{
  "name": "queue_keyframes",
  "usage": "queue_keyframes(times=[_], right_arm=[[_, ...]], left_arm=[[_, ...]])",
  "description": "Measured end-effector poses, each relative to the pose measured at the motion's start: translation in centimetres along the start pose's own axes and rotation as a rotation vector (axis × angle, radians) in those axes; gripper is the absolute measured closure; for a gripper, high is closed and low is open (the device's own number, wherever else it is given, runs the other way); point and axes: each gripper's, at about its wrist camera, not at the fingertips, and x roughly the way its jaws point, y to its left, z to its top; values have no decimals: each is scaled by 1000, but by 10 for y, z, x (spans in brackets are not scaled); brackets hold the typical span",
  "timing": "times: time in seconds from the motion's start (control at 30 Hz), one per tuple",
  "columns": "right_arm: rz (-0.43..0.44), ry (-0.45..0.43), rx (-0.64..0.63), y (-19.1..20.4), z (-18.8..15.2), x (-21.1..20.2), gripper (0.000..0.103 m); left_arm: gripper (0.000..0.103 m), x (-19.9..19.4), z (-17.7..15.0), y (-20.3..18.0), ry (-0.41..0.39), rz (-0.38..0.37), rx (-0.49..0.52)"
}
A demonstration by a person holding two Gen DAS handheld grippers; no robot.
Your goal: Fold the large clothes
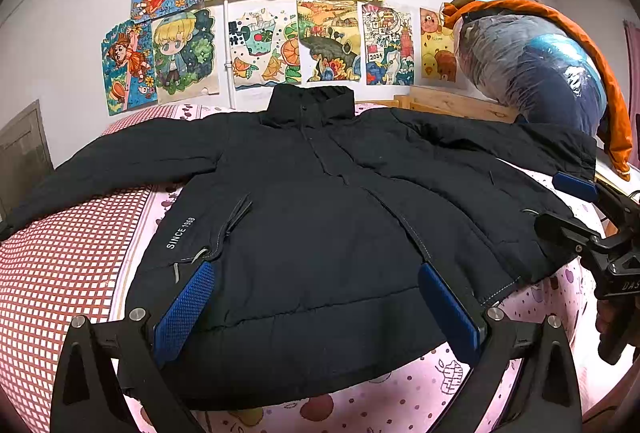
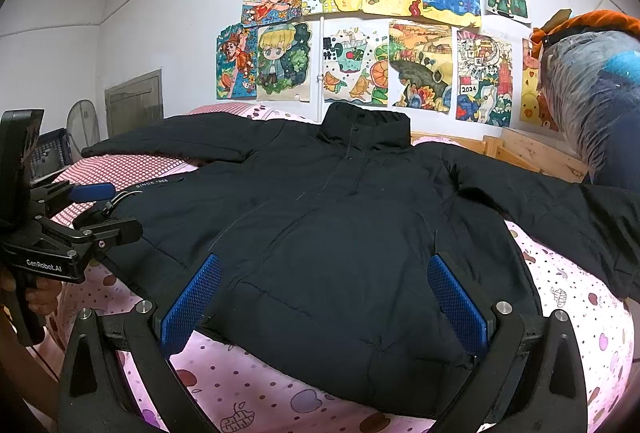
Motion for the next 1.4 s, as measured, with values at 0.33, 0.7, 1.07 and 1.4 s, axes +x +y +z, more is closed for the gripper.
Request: queue_keyframes(times=[0.33, 0.7, 1.07, 1.4], right_arm=[[4, 5, 2, -1, -3, 0, 1], [0, 11, 8, -3, -3, 1, 1], [-12, 38, 10, -5, -4, 4, 1], [-35, 62, 16, -8, -2, 7, 1]], left_arm=[[0, 0, 0, 0, 1, 0, 0], [0, 4, -7, 5, 6, 2, -2], [0, 14, -12, 11, 54, 28, -29], [0, 16, -12, 14, 83, 54, -46]])
